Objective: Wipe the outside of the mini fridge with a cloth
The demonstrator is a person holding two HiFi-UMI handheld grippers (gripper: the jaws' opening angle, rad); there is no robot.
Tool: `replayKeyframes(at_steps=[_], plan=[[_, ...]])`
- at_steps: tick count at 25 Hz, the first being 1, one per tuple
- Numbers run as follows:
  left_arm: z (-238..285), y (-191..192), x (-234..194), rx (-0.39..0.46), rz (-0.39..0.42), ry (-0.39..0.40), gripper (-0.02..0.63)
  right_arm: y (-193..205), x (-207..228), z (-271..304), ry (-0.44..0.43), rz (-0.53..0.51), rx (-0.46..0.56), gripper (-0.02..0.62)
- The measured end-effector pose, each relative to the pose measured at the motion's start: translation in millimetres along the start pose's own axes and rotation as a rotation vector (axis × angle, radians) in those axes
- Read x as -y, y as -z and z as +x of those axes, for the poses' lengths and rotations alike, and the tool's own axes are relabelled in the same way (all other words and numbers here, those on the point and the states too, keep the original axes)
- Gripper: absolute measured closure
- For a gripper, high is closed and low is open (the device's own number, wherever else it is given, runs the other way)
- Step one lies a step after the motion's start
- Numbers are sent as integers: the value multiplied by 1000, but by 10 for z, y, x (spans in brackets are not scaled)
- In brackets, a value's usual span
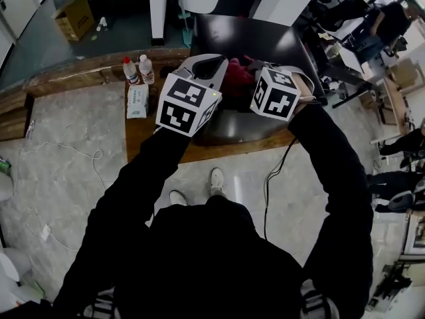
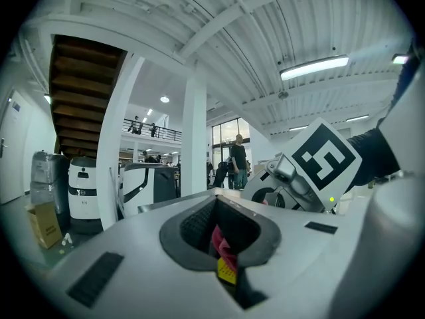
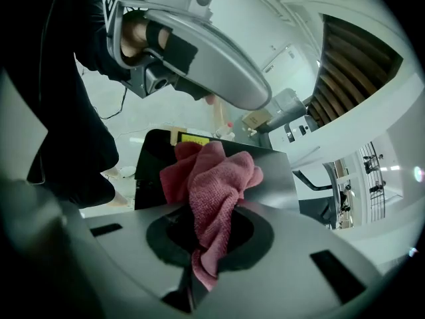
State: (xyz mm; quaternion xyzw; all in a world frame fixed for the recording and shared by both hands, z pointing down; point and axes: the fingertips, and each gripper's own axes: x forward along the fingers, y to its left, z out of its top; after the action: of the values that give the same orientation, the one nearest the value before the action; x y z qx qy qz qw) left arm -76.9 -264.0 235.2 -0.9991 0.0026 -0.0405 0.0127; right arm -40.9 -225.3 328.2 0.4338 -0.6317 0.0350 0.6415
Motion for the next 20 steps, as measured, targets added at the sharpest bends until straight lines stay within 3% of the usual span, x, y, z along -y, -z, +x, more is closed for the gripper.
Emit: replayKeyframes(at_steps=[4, 7, 9, 14, 18, 20], plan=[[-85, -23, 217, 10, -5, 25, 601, 25, -249, -161, -41, 17, -12, 561], [-174, -132, 346, 29, 3, 19, 600, 4, -308, -404, -60, 86, 60, 560], [-308, -235, 373, 59, 7, 4, 600, -107, -238, -630, 12, 146, 163, 560], [-842, -506, 374, 156, 32, -64, 600, -458, -138, -1251, 295, 257, 462, 558], [-1287, -676, 487, 255, 187, -186, 600, -605, -322, -1744, 475, 355, 711, 558], [-1452, -714, 560, 276, 215, -219, 601, -639, -432, -1908, 524, 399, 798, 557]])
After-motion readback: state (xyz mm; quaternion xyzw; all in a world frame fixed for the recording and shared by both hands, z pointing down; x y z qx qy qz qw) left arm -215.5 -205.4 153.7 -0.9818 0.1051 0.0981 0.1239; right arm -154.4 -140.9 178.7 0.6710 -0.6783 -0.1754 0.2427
